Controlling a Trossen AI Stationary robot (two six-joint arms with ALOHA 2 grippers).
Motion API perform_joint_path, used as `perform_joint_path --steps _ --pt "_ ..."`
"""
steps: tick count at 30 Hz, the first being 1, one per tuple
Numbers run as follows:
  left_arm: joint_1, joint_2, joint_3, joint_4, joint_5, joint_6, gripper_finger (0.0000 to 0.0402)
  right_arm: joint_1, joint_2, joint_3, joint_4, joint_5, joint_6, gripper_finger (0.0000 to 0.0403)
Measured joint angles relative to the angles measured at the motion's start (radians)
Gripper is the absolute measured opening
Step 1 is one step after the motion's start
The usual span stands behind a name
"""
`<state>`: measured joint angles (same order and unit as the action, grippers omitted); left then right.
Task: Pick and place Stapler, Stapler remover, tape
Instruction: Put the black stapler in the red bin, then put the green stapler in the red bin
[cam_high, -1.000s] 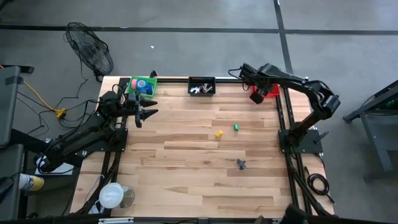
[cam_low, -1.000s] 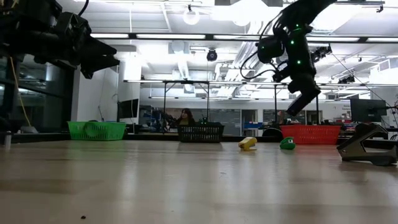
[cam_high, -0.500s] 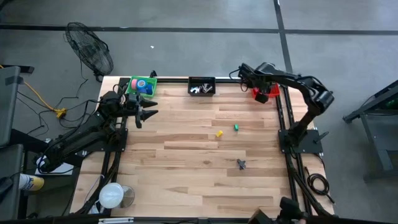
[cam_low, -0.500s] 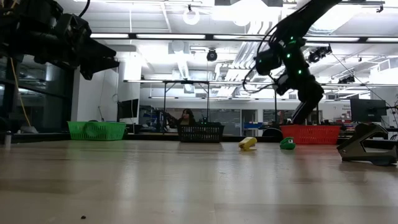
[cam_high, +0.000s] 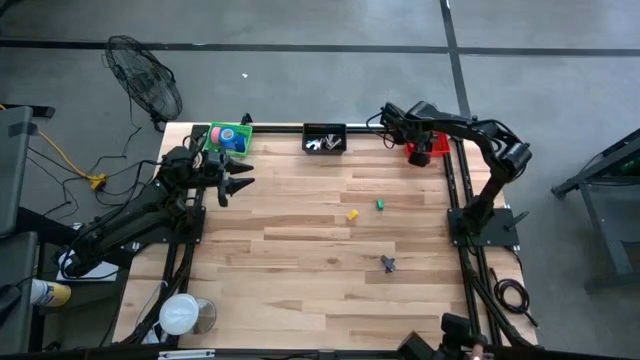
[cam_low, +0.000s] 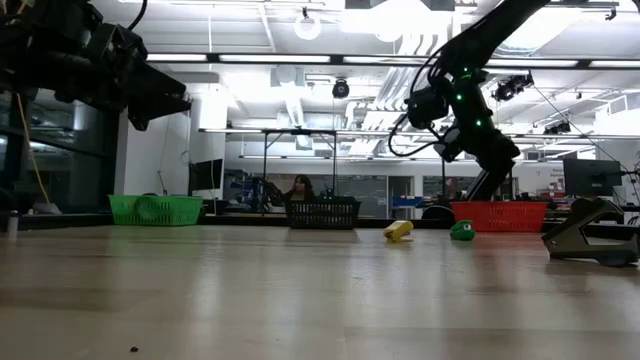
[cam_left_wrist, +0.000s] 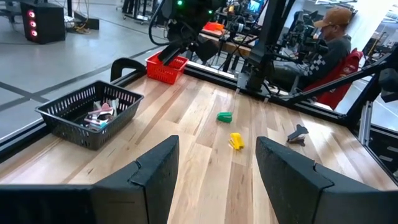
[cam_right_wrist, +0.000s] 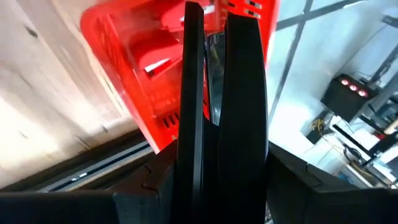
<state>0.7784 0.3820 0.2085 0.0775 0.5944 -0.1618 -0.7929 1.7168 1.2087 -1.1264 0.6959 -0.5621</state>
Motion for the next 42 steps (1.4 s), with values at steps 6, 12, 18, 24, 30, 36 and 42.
perform_joint_path --steps 6,12,18,24,30,36,42 --pt "0.000 0.000 0.000 -0.006 0.002 0.000 0.0211 -0.004 0.000 0.000 0.020 -0.015 0.001 0.0174" --pt "0.000 0.000 0.000 -0.007 0.019 0.000 0.0211 -0.004 0.000 0.000 0.031 -0.012 0.008 0.0221" --pt "0.000 0.000 0.000 -0.009 0.019 0.000 0.0211 -0.004 -0.001 0.000 0.033 0.001 0.041 0.0228" --pt "0.000 0.000 0.000 -0.014 0.018 0.000 0.0211 -0.004 -0.001 0.000 0.033 0.061 0.071 0.0230" --pt "0.000 0.000 0.000 -0.014 0.018 0.000 0.0211 -0.006 -0.001 0.000 0.024 0.167 0.148 0.0230" --pt "0.000 0.000 0.000 -0.014 0.017 0.000 0.0211 -0.005 -0.001 0.000 0.023 0.237 0.288 0.0231" --pt "0.000 0.000 0.000 -0.014 0.017 0.000 0.0211 0.010 -0.004 0.000 -0.002 0.133 0.510 0.0231"
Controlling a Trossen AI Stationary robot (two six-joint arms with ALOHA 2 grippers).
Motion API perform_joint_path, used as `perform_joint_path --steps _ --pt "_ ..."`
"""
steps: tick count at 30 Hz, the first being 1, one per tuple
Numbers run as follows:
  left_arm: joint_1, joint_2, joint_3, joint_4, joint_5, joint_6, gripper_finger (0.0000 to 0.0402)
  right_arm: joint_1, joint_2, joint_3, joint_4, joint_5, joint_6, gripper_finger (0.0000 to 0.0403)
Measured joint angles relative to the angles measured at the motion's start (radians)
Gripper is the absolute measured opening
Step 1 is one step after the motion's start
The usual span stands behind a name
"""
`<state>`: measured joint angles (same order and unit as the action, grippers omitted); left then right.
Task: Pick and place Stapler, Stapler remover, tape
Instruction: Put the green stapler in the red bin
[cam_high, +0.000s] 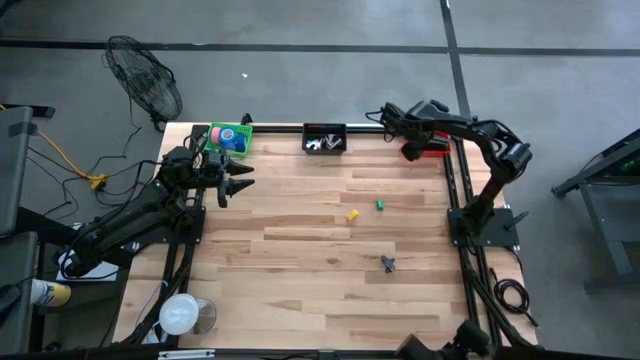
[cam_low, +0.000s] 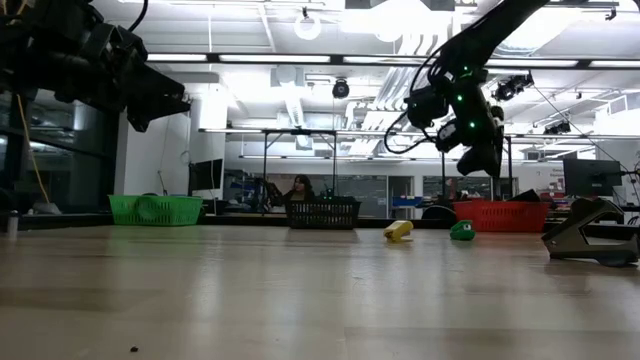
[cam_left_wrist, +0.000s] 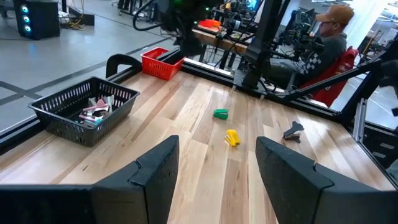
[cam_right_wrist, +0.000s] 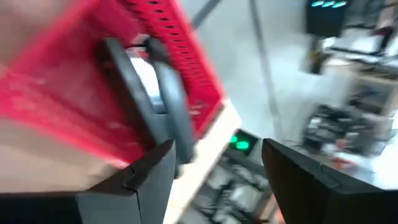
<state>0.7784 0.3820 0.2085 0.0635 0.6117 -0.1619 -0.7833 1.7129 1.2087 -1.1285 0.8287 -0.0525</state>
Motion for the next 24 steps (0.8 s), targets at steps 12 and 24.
perform_joint_path --steps 12,24 --pt "0.000 0.000 0.000 -0.002 -0.001 0.001 0.0211 0.070 -0.095 0.000 -0.033 -0.503 0.389 0.0231" --pt "0.000 0.000 0.000 -0.007 0.008 0.000 0.0211 0.253 -0.155 -0.023 0.041 -0.693 0.646 0.0231"
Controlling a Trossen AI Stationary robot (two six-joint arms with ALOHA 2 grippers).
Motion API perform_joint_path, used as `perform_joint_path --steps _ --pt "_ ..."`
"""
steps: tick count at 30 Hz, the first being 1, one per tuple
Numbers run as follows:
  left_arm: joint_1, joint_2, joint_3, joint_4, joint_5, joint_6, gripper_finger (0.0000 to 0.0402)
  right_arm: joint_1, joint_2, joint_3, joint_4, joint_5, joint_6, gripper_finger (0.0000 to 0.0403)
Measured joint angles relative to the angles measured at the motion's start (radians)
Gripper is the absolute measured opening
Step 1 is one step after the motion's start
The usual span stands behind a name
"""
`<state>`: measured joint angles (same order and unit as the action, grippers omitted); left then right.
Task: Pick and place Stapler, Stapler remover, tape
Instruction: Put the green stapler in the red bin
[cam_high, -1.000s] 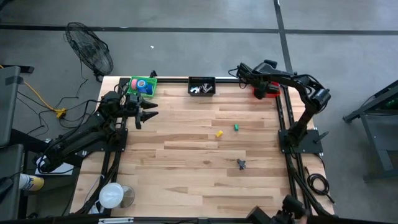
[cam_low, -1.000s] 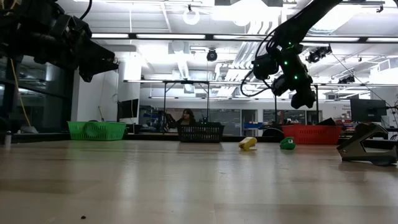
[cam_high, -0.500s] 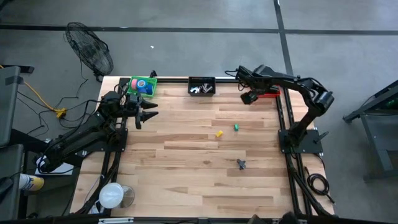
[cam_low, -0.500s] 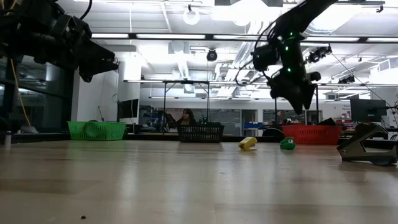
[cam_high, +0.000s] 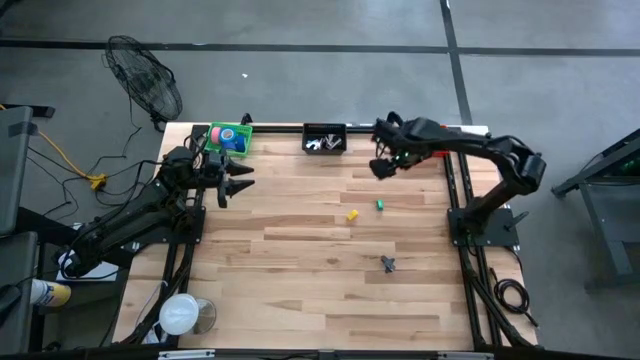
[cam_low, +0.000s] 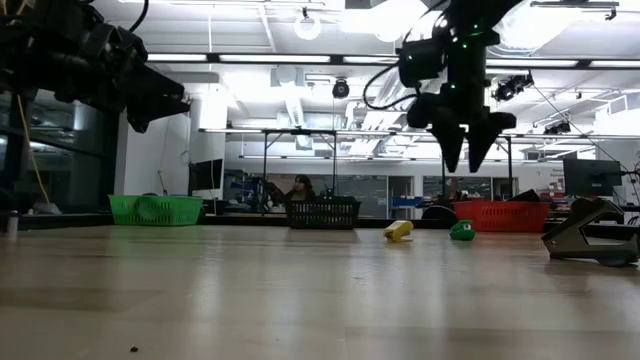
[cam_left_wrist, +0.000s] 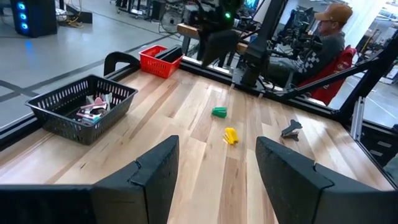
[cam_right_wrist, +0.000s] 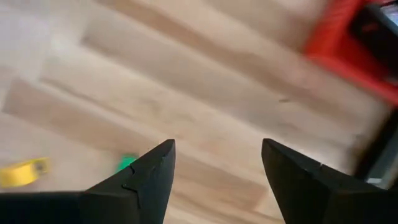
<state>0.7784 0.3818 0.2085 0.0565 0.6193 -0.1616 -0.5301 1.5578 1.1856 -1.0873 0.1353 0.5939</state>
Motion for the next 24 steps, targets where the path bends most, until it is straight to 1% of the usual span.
perform_joint_path --steps 6,9,11,15,24 --pt "0.000 0.000 0.000 -0.007 0.030 0.000 0.0211 0.150 0.001 -0.096 0.124 -0.011 0.139 0.0231" --pt "0.000 0.000 0.000 -0.007 0.056 0.000 0.0211 0.198 0.001 -0.159 0.220 0.019 0.214 0.0231" --pt "0.000 0.000 0.000 -0.007 0.069 0.000 0.0211 0.221 0.001 -0.201 0.290 0.040 0.260 0.0231" --pt "0.000 0.000 0.000 -0.007 0.085 -0.001 0.0211 0.249 0.001 -0.278 0.416 0.045 0.326 0.0231" --pt "0.000 0.000 0.000 -0.006 0.078 -0.001 0.0211 0.308 0.002 -0.383 0.530 0.101 0.420 0.0231"
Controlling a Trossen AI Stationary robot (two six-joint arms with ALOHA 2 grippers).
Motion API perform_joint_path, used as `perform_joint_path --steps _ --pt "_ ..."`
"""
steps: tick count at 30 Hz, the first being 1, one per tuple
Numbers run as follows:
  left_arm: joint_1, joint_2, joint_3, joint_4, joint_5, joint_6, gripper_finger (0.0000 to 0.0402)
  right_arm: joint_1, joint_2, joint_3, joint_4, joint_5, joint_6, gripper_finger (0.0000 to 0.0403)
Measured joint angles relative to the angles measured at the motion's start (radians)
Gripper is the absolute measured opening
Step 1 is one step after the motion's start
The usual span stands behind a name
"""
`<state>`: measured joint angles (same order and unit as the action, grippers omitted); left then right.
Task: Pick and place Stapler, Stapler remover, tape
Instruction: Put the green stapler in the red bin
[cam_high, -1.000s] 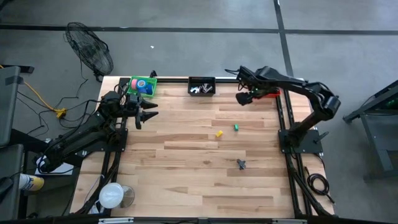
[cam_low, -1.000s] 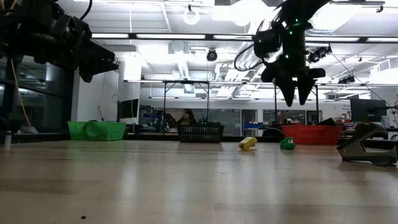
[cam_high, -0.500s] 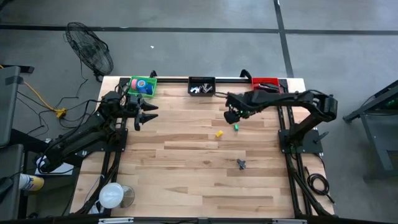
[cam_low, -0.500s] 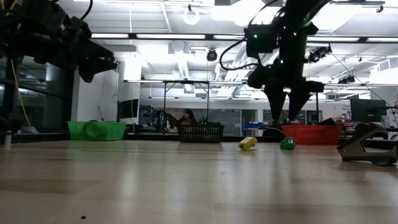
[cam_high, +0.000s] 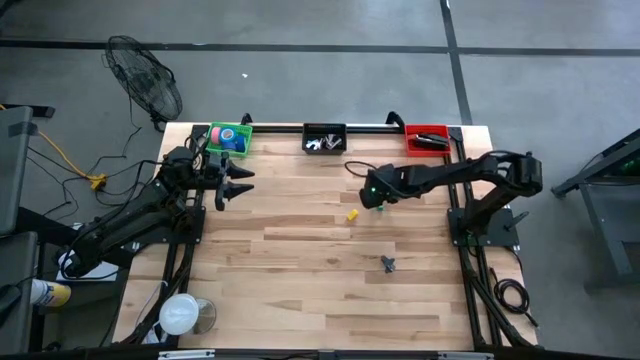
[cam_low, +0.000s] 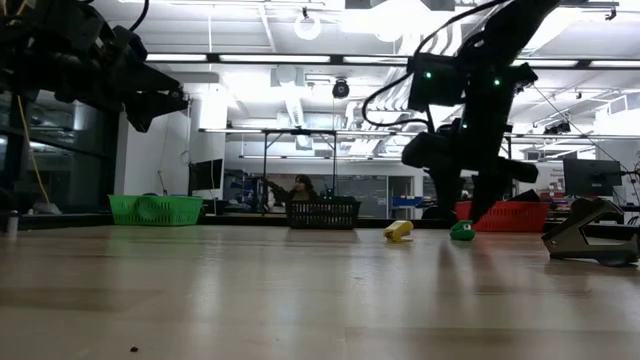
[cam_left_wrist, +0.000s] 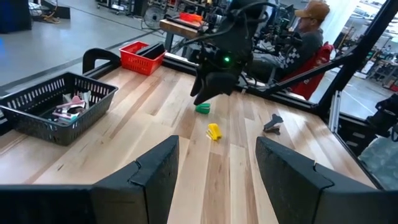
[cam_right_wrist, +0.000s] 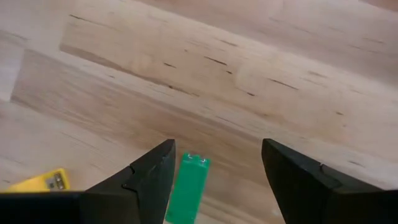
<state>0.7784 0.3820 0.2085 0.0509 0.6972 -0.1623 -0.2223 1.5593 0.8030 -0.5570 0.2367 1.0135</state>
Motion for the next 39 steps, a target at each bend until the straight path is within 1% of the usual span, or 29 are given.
perform_joint_path --steps 7,12,15,19,27,34,35,39 --pt "0.000 0.000 0.000 0.005 -0.006 0.000 0.0211 0.067 0.000 -0.039 0.062 0.066 0.063 0.0231" --pt "0.000 0.000 0.000 0.008 -0.008 0.000 0.0211 0.112 0.017 -0.054 0.063 0.118 0.115 0.0231" --pt "0.000 0.000 0.000 0.008 -0.008 0.000 0.0211 0.129 0.031 -0.053 0.073 0.133 0.134 0.0225" --pt "0.000 0.000 0.000 0.009 -0.008 0.000 0.0211 0.142 0.059 -0.053 0.085 0.129 0.135 0.0199" --pt "0.000 0.000 0.000 0.010 -0.008 0.000 0.0211 0.153 0.076 -0.049 0.091 0.124 0.133 0.0124" --pt "0.000 0.000 0.000 0.010 -0.008 0.000 0.0211 0.152 0.070 -0.050 0.081 0.104 0.069 0.0062" --pt "0.000 0.000 0.000 0.010 -0.008 0.000 0.0211 0.152 0.067 -0.050 0.077 0.102 0.059 0.0056" --pt "0.000 0.000 0.000 0.010 -0.008 0.000 0.0211 0.139 0.029 -0.055 0.035 0.076 0.052 0.0055"
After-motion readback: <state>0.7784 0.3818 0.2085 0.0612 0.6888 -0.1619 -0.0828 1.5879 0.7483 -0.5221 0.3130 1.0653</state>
